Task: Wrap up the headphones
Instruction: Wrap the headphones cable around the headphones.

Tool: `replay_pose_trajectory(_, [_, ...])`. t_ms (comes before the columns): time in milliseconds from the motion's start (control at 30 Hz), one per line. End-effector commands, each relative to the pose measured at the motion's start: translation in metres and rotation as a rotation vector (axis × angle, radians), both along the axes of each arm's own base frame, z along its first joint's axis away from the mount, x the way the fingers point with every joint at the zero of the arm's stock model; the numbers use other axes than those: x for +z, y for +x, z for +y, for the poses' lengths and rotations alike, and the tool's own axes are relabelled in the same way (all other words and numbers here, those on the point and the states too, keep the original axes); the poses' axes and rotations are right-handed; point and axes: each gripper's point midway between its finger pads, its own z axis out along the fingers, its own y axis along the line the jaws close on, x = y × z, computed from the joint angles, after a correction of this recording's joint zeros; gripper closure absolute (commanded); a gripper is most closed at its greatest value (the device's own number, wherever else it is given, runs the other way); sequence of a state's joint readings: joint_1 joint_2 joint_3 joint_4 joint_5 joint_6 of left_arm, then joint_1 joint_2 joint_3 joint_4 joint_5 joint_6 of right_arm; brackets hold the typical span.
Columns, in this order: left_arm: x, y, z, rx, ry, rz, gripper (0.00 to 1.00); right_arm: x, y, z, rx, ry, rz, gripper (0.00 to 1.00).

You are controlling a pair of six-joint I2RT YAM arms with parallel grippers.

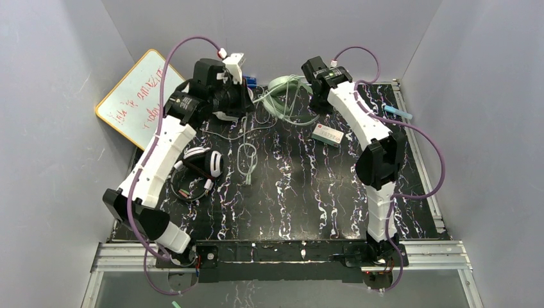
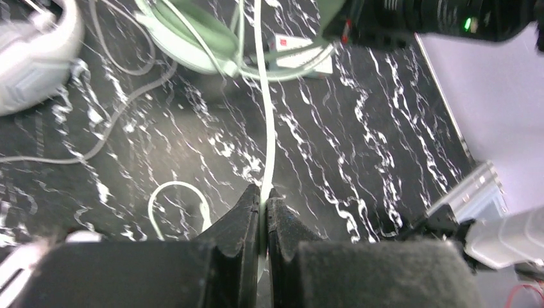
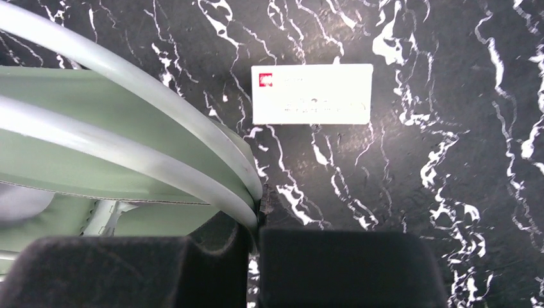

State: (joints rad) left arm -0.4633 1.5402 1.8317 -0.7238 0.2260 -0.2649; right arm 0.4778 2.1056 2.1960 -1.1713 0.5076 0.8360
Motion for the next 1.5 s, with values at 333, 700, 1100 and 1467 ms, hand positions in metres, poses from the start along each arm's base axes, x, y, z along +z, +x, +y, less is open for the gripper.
replay_pose_trajectory(333, [-0.101,-0.107,-0.042,-0.189,-0.092,0.246,1.00,0.101,0.016,0.016,-0.097,0.439,-0.246,0.99])
replay_pose_trajectory(700, [-0.171,-0.084,-0.039,-0.094,-0.116,0.140,0.99,0.148,-0.019,0.035,0.116,0.697,-0.233,0.99])
replay_pose_trajectory(1100, [-0.183,-0.073,-0.047,-0.162,-0.189,-0.092,0.60,0.198,-0.081,0.035,0.273,0.796,-0.250,0.99])
replay_pose_trajectory(1467, [-0.204,-0.085,-0.043,-0.219,-0.153,-0.144,0.29,0.237,-0.098,0.029,0.318,0.832,-0.315,0.99])
